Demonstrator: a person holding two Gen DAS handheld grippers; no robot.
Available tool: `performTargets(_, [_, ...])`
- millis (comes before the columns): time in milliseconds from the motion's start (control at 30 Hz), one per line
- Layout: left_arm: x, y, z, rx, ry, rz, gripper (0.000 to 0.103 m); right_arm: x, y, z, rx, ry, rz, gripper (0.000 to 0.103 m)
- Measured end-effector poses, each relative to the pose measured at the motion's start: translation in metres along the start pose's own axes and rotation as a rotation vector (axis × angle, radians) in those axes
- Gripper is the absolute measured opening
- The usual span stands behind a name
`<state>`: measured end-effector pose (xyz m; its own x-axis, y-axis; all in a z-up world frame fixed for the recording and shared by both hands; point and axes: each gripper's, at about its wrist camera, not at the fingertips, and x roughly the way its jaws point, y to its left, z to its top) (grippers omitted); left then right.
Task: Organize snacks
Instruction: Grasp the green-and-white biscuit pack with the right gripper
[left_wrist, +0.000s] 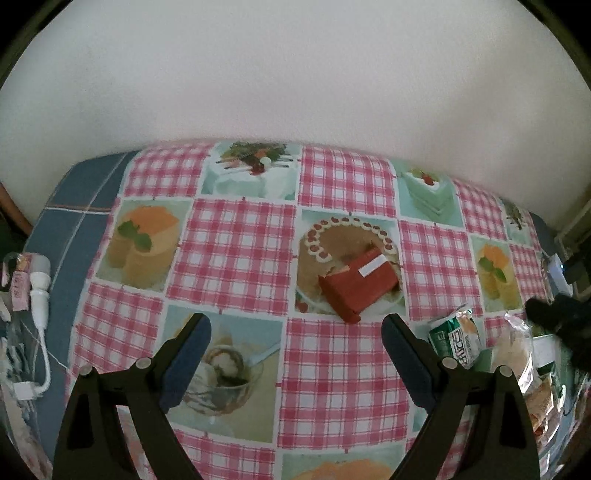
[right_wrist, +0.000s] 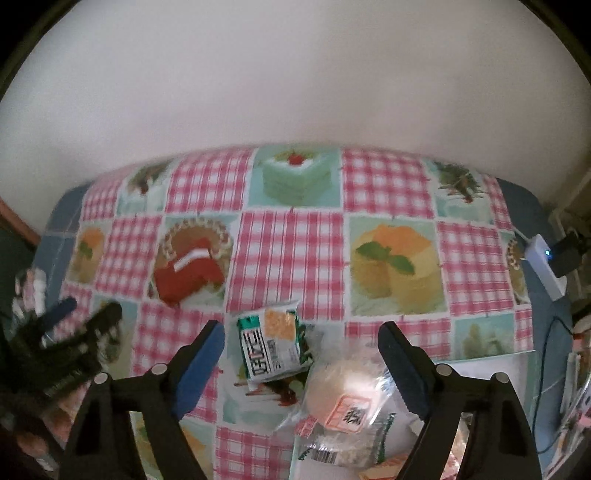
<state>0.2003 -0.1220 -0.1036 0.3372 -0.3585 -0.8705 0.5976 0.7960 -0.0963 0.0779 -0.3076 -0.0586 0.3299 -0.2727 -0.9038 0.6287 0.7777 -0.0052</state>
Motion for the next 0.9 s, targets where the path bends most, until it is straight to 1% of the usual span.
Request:
performTargets(100, [-0.002, 0.002, 0.006, -0.001, -0.002, -0.005, 0.094, -0.01, 0.0, 0.01, -0.013, -0.014, -0.008, 0.086])
performTargets(167, [0.001, 0.002, 0.008, 0.0, 0.003, -0.006, 0.094, -0.007, 0.007, 0.009, -0.047, -0.012, -0.013, 0.084])
performTargets(300, [0.013, -0.002, 0.01, 0.02, 0.024, 0.004, 0.094, 0.019, 0.019, -0.004, -0.087, 0.046, 0.01, 0.073])
performTargets(333, [0.015, -0.003, 0.01, 0.021, 0.025, 0.003, 0.094, 0.028, 0.022, -0.007, -0.092, 0.066, 0.015, 0.072])
performTargets(400, [0.02, -0.001, 0.008, 0.012, 0.028, -0.007, 0.094, 0.043, 0.027, -0.014, -0.1, 0.088, 0.02, 0.065])
performTargets(467, [0.026, 0.002, 0.006, -0.004, 0.035, -0.018, 0.094, 0.055, 0.033, -0.018, -0.108, 0.11, 0.035, 0.064])
performTargets(600, [0.035, 0.005, 0.003, -0.019, 0.043, -0.017, 0.094, 0.062, 0.044, -0.021, -0.147, 0.106, 0.057, 0.063])
performTargets(700, [0.043, 0.005, 0.001, -0.036, 0.053, -0.037, 0.094, 0.07, 0.046, -0.022, -0.151, 0.122, 0.062, 0.063])
performTargets(833, [0.05, -0.007, 0.003, 0.008, 0.05, -0.037, 0.094, 0.084, 0.04, -0.025, -0.155, 0.154, 0.004, 0.063])
performTargets(867, [0.051, -0.01, 0.004, 0.02, 0.05, -0.036, 0.094, 0.086, 0.037, -0.025, -0.143, 0.158, 0.007, 0.062])
performTargets(900, [0.053, -0.014, 0.006, 0.034, 0.052, -0.033, 0.094, 0.087, 0.034, -0.025, -0.134, 0.16, 0.013, 0.06])
